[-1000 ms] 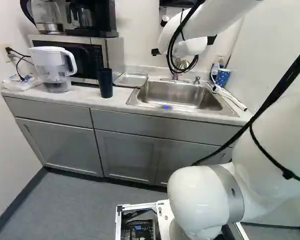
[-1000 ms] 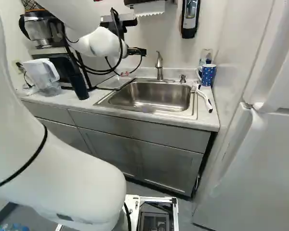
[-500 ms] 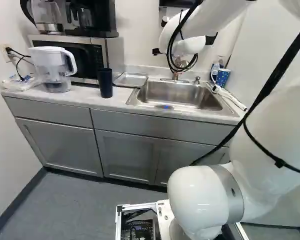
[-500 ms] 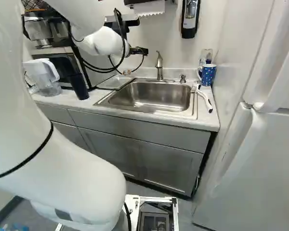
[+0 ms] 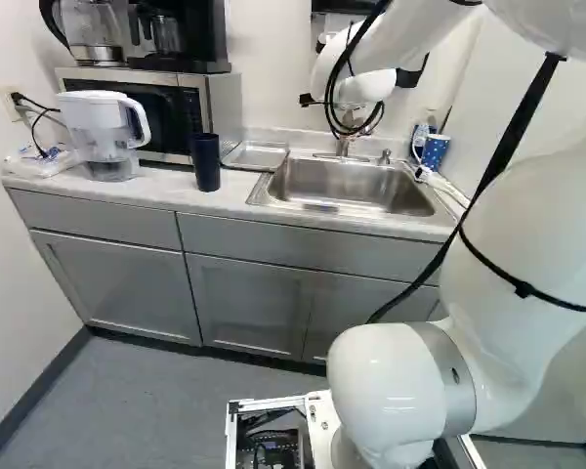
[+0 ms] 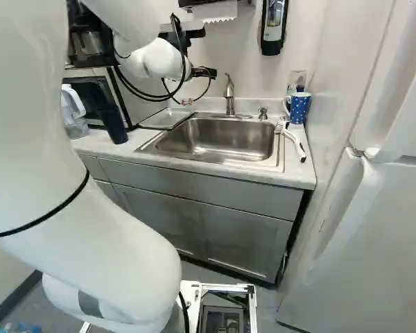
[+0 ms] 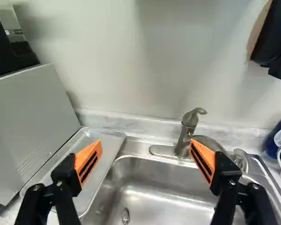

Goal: Rinse the cup and place it in the tray

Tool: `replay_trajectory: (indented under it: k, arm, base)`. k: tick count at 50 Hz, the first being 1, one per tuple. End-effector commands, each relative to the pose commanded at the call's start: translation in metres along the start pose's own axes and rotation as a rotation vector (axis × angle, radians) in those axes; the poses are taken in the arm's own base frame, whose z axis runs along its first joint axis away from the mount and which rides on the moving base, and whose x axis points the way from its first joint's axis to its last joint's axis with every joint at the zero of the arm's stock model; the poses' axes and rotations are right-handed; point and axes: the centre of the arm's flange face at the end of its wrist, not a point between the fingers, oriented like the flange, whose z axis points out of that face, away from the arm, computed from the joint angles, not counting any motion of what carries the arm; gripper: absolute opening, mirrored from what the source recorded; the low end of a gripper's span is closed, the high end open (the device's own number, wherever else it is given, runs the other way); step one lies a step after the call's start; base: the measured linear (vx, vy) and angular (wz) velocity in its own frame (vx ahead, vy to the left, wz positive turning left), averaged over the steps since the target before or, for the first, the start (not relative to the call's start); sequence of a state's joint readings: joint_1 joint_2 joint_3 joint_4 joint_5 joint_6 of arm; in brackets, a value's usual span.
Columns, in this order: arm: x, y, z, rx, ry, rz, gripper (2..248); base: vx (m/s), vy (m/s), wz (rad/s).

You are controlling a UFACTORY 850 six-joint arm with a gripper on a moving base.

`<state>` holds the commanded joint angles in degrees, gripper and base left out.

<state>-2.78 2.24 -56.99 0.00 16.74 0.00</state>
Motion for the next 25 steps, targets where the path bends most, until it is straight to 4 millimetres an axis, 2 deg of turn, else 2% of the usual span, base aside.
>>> replay_trajectory:
  k: [25]
  arm:
    - [0.006,0.006,0.029,-0.011,-0.014,0.003,247]
  base:
    - [0.0,0.0,0.0]
